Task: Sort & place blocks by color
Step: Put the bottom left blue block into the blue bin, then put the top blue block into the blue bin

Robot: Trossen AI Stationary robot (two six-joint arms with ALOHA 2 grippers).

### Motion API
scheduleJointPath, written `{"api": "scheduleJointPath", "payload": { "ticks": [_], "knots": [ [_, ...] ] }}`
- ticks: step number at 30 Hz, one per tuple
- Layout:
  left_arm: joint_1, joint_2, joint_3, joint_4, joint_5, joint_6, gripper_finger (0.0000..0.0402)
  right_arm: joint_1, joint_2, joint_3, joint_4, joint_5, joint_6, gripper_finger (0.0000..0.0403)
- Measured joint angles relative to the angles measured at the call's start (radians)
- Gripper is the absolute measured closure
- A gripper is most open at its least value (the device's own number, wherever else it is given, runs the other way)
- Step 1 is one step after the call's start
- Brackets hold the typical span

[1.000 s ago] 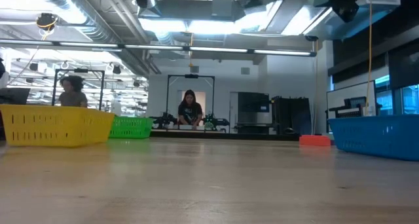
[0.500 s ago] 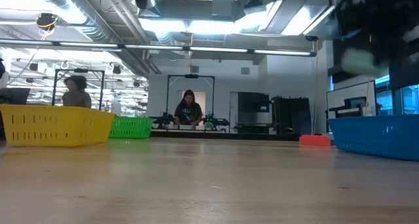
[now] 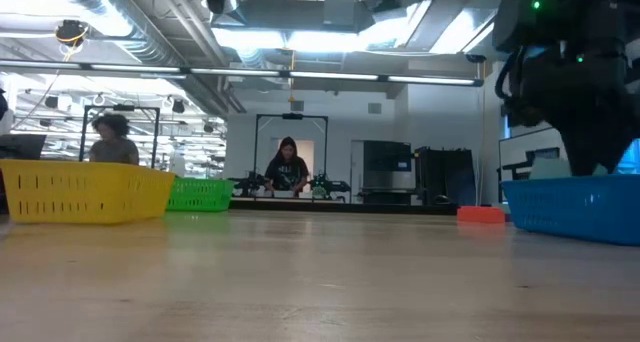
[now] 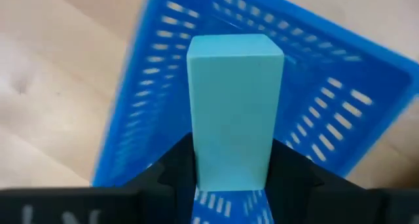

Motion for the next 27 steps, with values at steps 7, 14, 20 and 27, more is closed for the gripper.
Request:
{"api": "scheduleJointPath", "payload": {
  "ticks": [7,14,20,27],
  "knots": [
    [0.000,0.000,0.000,0.000,0.000,0.001,0.0202,0.000,0.069,-0.021,0.011,-0.016,0.062,0.0265],
    [0.000,0.000,0.000,0.009,0.008,0.002,0.0202,0.000,0.114,-0.021,0.021,-0.018,0.062,0.0251],
    [0.000,0.000,0.001,0.012,0.026,0.002,0.0202,0.000,0.123,-0.021,0.025,-0.018,0.061,0.0222],
    [0.000,0.000,0.001,0.012,0.026,0.002,0.0202,0.000,0.116,-0.021,0.017,-0.018,0.060,0.0218]
  ]
}}
